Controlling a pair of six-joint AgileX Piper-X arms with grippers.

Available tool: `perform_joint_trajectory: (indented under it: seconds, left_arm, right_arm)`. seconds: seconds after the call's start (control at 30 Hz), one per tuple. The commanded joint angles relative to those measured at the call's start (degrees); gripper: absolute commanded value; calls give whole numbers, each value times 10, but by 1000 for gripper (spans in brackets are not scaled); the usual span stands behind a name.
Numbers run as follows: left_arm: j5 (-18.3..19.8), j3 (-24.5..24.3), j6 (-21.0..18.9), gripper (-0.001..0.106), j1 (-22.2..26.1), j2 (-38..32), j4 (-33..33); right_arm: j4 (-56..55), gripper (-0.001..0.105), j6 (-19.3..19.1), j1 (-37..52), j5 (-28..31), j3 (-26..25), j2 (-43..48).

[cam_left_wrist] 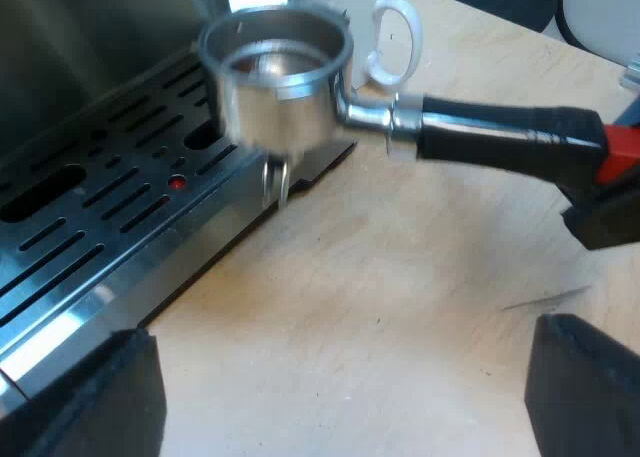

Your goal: Grind coffee beans and then tamp

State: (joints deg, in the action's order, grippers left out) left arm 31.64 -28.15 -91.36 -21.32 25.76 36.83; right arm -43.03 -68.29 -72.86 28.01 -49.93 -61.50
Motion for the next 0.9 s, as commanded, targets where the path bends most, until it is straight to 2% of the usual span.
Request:
perform_joint_trajectory:
  seconds: [0.03,0.1,0.23,0.4,0.9]
  left_arm:
    - [2,-1,-1,80,-2,-1,10]
    - [-8,-1,-1,80,-2,-1,34]
    - [-38,-1,0,80,-2,-1,52]
    - [-49,-1,3,80,-2,-1,52]
    - [-49,-1,3,80,-2,-1,52]
  right_arm:
    - [23,0,-49,-2,11,-6,9]
    - [31,0,-76,-2,-5,-6,9]
    - [48,0,-103,-2,-13,2,9]
    - [105,0,-104,-2,-34,47,9]
    - [233,0,-104,0,-34,166,9]
